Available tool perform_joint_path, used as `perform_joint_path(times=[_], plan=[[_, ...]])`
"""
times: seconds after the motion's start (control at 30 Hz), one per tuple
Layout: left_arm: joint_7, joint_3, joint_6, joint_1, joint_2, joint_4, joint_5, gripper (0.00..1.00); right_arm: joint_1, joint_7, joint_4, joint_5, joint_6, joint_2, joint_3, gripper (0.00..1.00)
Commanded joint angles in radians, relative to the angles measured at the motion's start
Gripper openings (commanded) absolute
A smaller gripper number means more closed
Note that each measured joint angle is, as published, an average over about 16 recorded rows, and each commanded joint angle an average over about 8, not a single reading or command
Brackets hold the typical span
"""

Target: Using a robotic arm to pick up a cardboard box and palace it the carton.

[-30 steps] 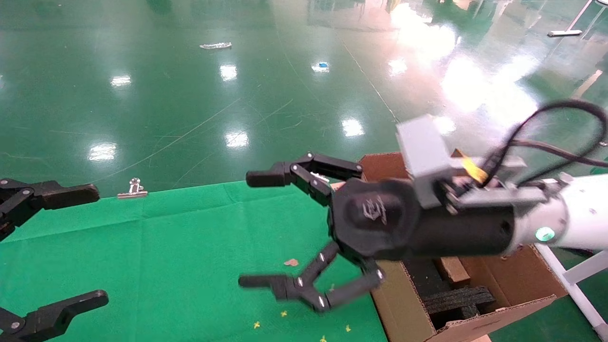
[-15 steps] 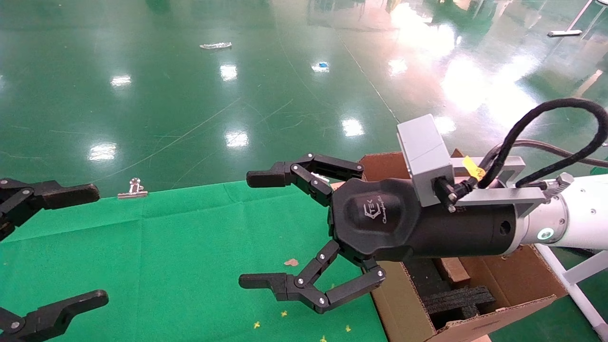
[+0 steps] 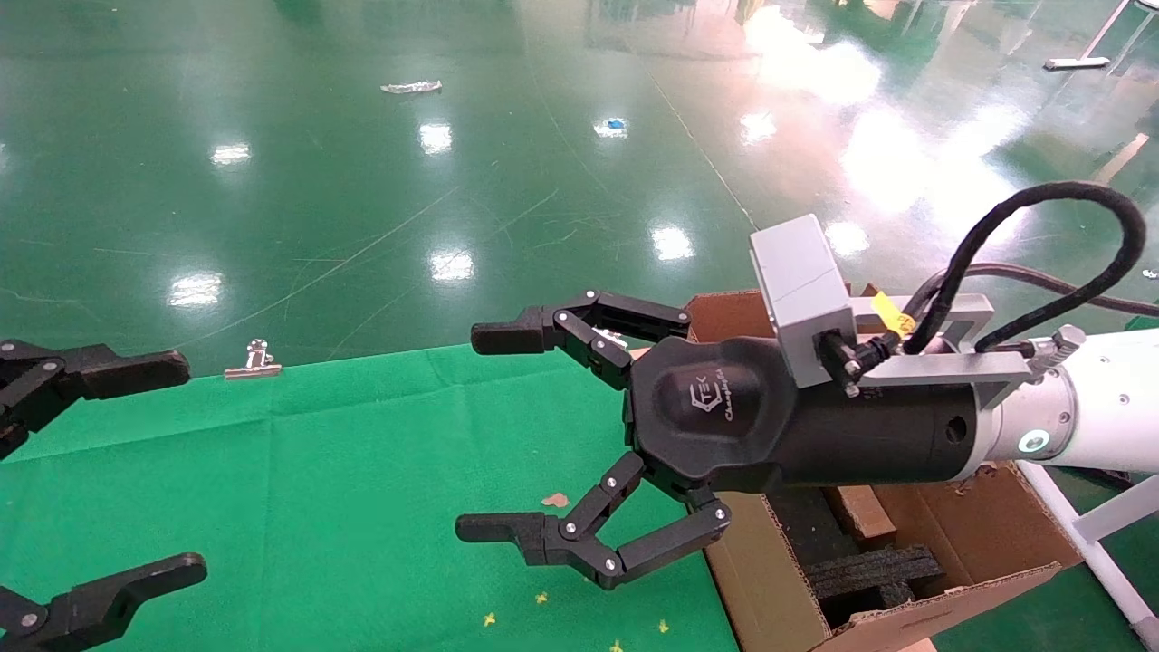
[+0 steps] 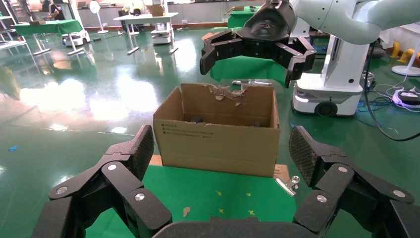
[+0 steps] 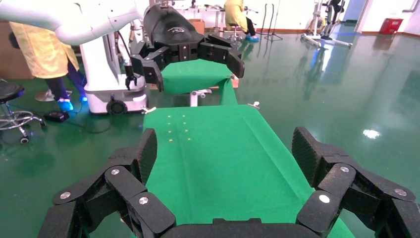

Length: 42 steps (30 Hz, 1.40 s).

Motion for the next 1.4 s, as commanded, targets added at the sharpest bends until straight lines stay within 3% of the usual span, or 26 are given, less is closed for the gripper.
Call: perform_joint_path(times=[0.03,1.4], plan=[[0.0,0.0,0.0,0.0,0.0,0.0,0.0,1.0,0.001,0.0,-0.001,-0.001,0.0,0.0,-0.001,1.0],[0.0,0.0,0.0,0.0,0.0,0.0,0.0,1.0,0.005,0.002,-0.005,-0.003,0.002,-0.001,-0.006,1.0]])
